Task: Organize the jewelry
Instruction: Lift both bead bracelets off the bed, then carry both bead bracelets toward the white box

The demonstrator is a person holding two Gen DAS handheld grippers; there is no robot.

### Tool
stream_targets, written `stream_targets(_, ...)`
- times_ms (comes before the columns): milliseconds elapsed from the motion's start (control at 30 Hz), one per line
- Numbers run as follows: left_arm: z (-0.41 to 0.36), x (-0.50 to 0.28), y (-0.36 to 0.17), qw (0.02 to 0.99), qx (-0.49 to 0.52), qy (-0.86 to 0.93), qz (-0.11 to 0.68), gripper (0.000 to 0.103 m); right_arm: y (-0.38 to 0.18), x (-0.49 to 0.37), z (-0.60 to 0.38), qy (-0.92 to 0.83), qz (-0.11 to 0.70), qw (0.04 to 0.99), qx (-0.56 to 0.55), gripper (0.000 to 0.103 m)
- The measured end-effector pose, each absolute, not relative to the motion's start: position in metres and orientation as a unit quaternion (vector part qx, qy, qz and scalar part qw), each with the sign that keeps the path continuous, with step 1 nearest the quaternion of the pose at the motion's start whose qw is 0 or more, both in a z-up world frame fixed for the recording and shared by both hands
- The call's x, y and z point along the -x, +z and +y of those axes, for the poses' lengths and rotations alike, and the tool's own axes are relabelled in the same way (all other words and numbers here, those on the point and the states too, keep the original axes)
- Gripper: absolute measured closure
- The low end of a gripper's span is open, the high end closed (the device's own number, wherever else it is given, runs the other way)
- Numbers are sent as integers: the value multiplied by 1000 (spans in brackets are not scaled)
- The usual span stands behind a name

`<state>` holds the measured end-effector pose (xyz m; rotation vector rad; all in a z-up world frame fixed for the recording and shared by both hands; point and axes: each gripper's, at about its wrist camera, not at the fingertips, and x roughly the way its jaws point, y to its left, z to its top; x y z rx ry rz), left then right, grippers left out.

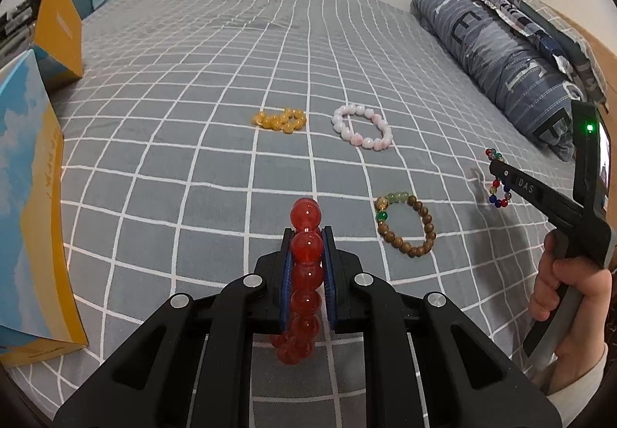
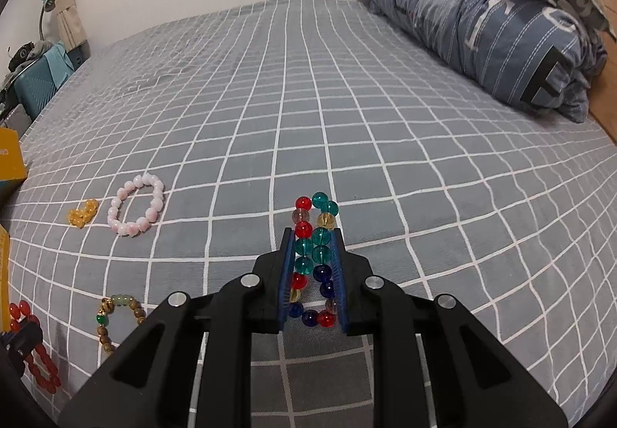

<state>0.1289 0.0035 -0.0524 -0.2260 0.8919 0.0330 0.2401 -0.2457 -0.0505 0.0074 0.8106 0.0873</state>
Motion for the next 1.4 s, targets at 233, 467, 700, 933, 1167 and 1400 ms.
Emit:
stream_targets(233,1,-128,-45,903,108,21,415,90,-38,-228,-241,45,375,926,2,86)
stream_targets(467,-6,-126,-37,911,100,28,400,90,-25,-211,-242,51,363,931,7,86)
stream_targets(700,-12,-125,-30,915,85,34,392,90,-9,-191,-242,57,348,936,7,86)
stream_targets(933,-10,-124,-24,919,83,43,382,90,-6,-180,-234,63,349,935,13,86)
stream_targets(1167,-13,-125,-21,920,82,47,380,90,-3,-175,-230,64,348,935,14,86)
stream_targets(1400,-17,-123,-12,923,63,55,377,90,9,-170,-223,68,341,938,15,86)
